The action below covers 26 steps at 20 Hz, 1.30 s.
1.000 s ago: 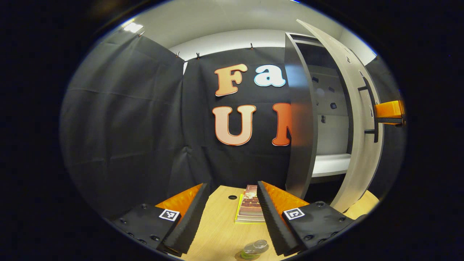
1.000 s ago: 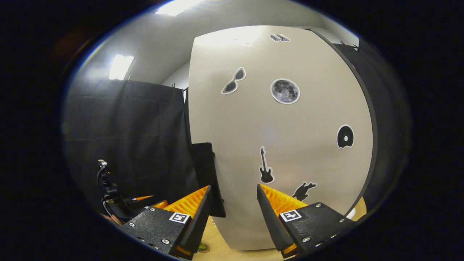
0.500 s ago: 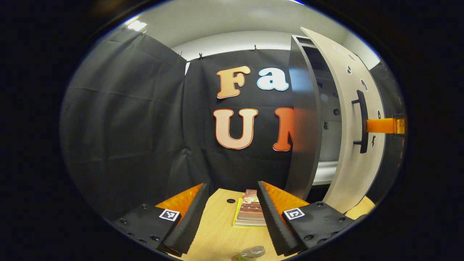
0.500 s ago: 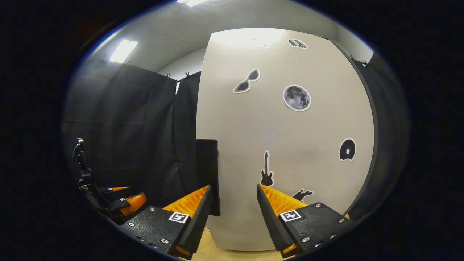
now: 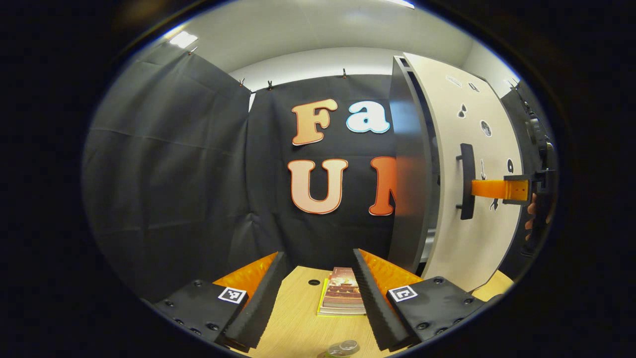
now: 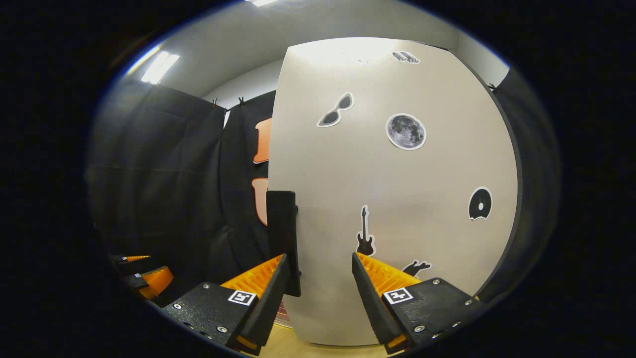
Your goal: Open the cabinet door with the right hand, grasp the bottle in the cabinet with the left hand and place it on the coaster, then close the cabinet door with the right hand.
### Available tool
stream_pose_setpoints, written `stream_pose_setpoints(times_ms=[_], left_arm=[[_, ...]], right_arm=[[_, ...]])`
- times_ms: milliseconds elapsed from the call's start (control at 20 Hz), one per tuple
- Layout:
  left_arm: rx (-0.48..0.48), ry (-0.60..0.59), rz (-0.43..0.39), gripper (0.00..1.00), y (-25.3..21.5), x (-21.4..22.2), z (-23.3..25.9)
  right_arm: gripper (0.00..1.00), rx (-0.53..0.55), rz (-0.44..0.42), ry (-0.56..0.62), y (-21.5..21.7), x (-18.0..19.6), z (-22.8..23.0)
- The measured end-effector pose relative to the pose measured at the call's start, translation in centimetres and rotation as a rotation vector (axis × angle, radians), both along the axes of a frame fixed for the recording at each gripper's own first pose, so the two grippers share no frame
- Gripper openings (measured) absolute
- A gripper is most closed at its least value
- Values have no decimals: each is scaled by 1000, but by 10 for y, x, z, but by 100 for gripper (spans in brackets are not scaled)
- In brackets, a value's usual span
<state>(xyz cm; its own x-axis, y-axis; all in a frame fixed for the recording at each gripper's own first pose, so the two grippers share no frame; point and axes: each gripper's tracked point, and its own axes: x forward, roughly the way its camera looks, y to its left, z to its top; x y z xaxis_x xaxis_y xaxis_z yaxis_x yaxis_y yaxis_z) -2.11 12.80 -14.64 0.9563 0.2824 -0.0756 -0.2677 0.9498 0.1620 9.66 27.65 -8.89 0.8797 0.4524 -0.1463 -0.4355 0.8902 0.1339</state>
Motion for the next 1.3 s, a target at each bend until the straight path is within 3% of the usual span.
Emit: stream_pose_setpoints(times_ms=[250, 600, 950, 1300], left_arm=[[-10, 34, -6, 88, -1, 2, -10], [-11, 24, -72, 88, -33, 14, 12], [-8, -5, -175, 88, -94, 19, 47], [-42, -33, -275, 89, -152, 25, 73]], right_arm=[[80, -26, -35, 4, 2, 5, 0], [80, -27, -81, 30, 0, 8, -1], [80, -46, -76, -40, -38, -29, 19], [80, -100, -158, -89, -116, -73, 35]])
